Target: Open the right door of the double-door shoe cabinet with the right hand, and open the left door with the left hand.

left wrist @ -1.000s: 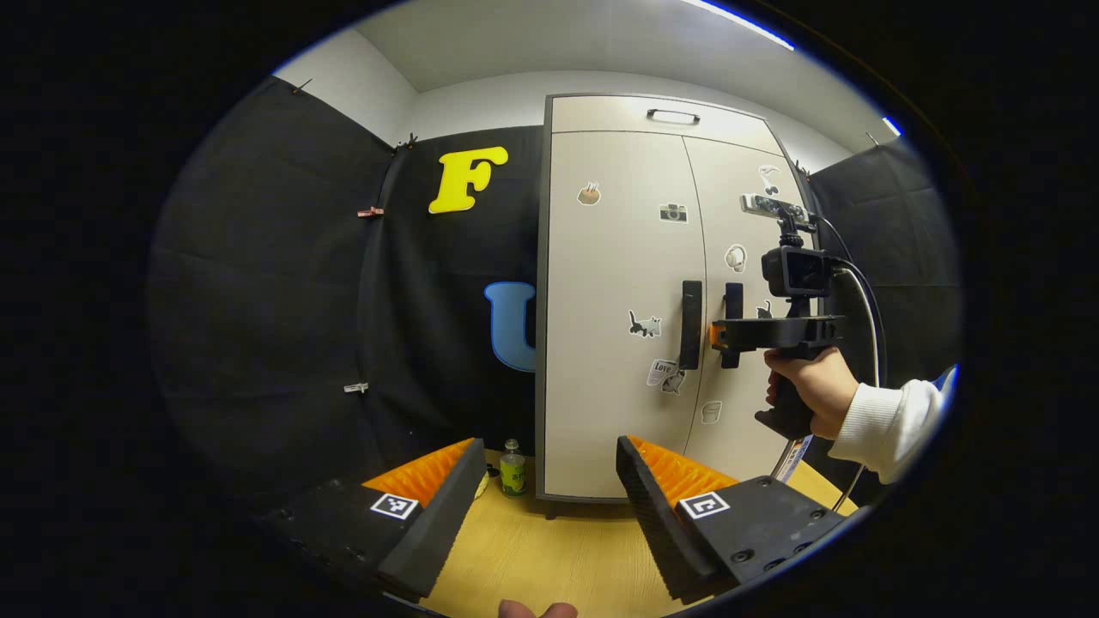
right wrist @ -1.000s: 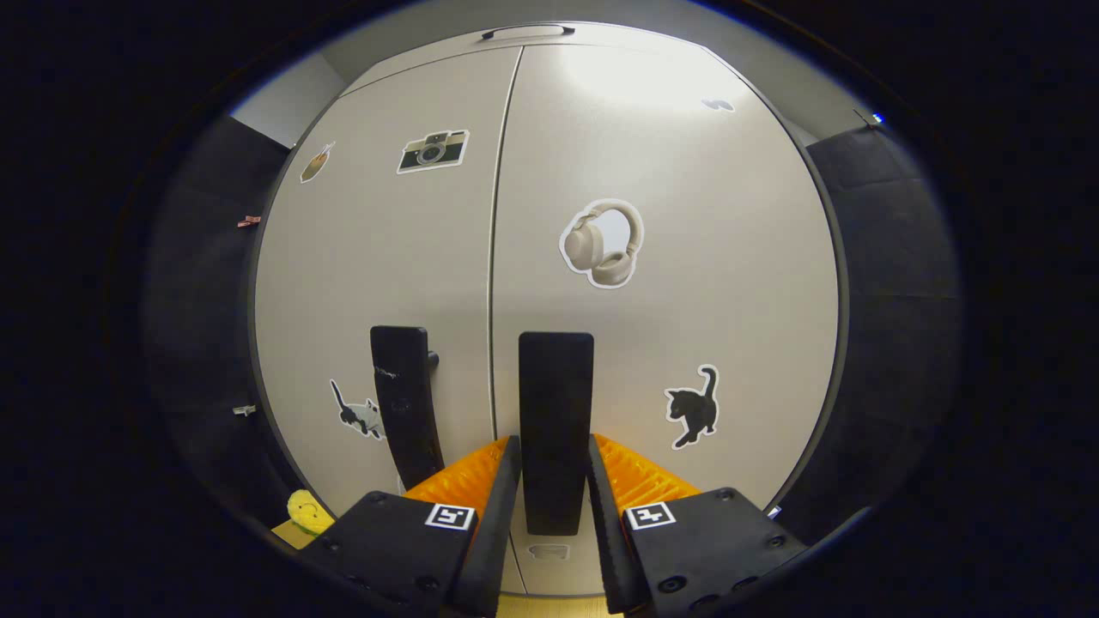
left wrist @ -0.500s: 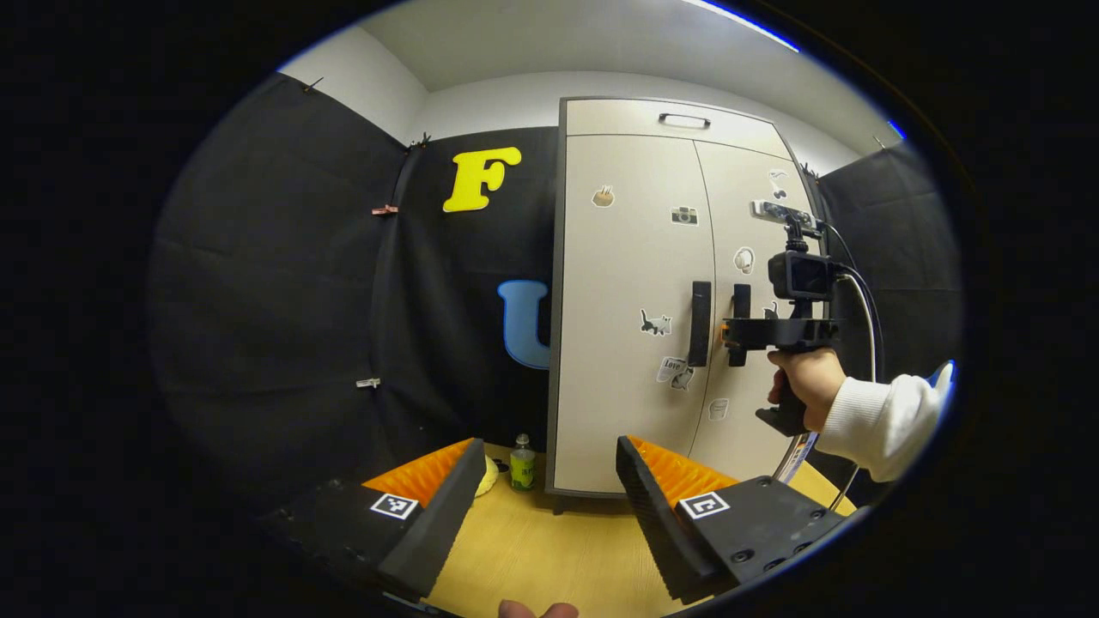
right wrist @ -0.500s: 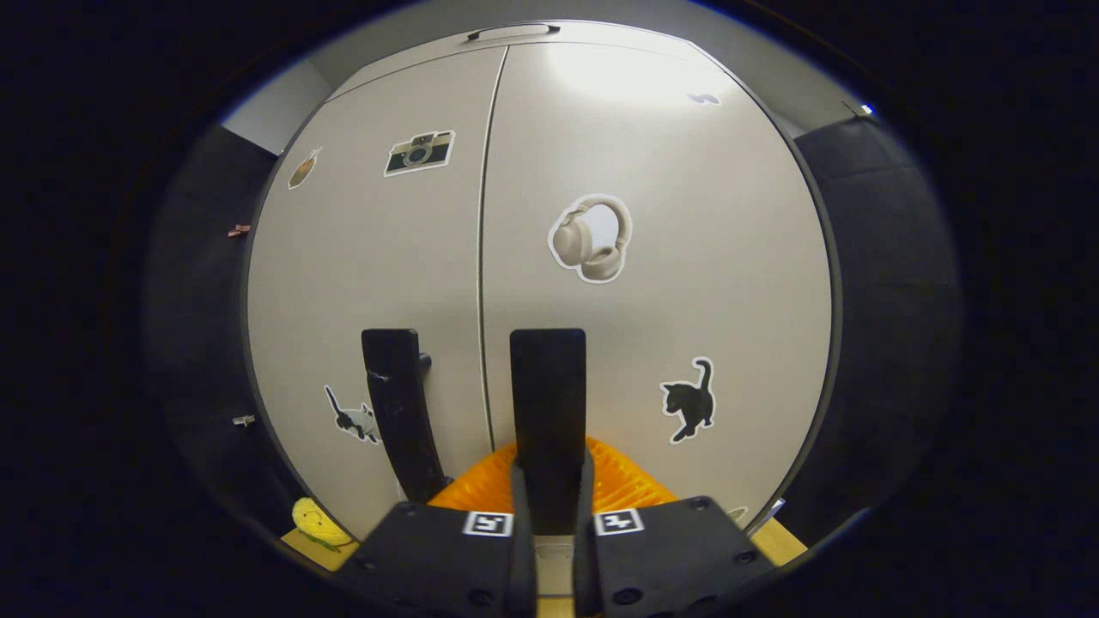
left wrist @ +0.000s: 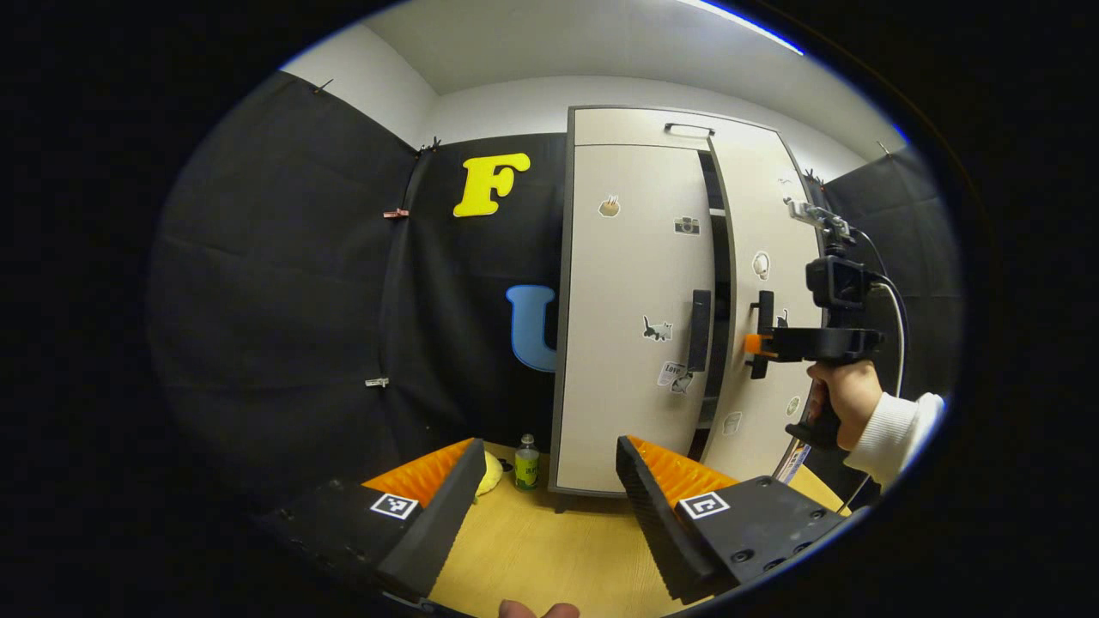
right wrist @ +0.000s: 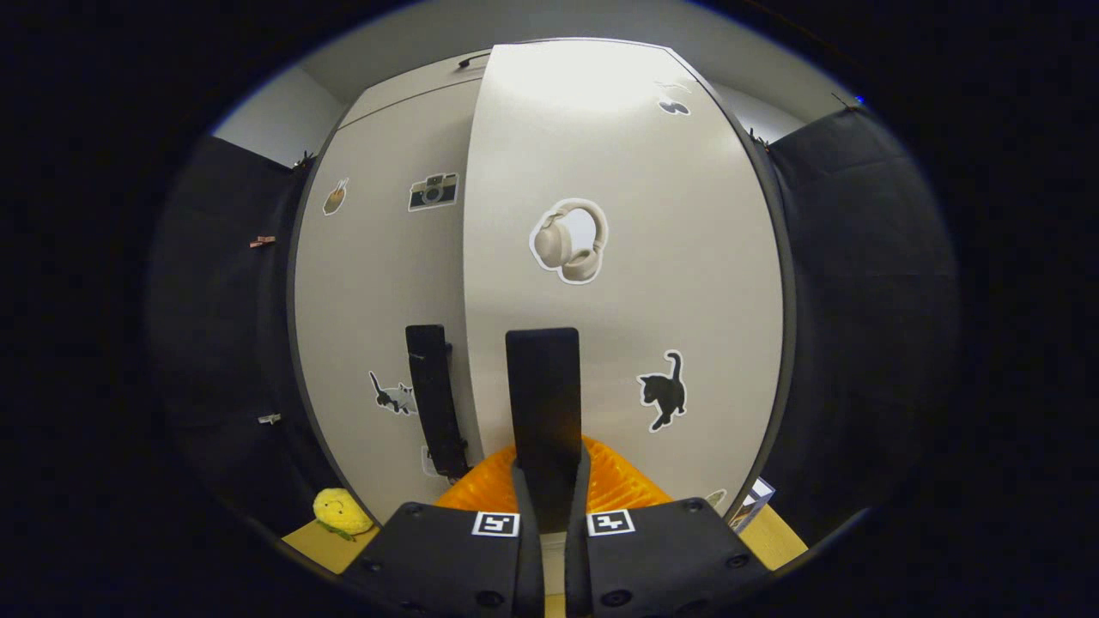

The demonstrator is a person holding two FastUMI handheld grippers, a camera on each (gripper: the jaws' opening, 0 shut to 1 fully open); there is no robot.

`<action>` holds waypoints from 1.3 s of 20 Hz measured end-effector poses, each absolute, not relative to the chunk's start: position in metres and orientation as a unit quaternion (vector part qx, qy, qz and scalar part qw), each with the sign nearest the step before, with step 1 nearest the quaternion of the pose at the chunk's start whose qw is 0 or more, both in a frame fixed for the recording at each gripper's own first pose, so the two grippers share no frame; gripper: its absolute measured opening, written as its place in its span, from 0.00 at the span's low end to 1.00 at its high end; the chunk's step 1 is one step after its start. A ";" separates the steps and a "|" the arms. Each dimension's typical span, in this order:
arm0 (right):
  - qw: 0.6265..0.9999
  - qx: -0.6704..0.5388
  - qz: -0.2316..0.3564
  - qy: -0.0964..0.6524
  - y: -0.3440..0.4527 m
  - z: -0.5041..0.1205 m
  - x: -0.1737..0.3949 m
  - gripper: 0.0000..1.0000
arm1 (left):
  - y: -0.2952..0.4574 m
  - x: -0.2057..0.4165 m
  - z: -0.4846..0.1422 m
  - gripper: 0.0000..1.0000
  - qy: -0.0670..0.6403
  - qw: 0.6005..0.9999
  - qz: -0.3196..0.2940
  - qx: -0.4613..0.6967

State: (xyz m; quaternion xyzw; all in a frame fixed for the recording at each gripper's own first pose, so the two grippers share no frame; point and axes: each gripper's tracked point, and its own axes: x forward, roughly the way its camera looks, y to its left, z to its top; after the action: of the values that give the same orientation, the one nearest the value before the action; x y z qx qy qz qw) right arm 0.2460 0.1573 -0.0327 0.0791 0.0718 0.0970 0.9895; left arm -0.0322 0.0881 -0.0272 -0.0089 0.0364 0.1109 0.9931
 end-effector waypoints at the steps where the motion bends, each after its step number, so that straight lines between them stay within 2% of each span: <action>1: 0.989 0.082 0.100 0.071 0.154 -0.032 0.243 0.14 | 0.085 -0.033 -0.026 0.95 0.037 0.993 0.111 -0.007; 10: 0.985 0.103 0.115 0.074 0.139 -0.030 0.235 0.13 | 0.063 -0.032 -0.022 0.94 0.035 0.994 0.105 -0.002; 18: 0.988 0.081 0.108 0.081 0.120 -0.033 0.228 0.13 | 0.026 -0.019 -0.022 0.95 0.035 0.997 0.067 0.001; 26: 0.992 0.065 0.071 0.083 0.099 -0.035 0.228 0.12 | -0.007 -0.007 -0.019 0.95 0.032 0.999 0.029 0.003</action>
State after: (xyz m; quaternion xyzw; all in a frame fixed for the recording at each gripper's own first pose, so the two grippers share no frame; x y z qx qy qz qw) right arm 0.2279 0.0989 -0.0352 0.0652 0.0829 0.0710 0.9919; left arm -0.0066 -0.0065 -0.0189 0.0026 0.0319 0.0289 0.9991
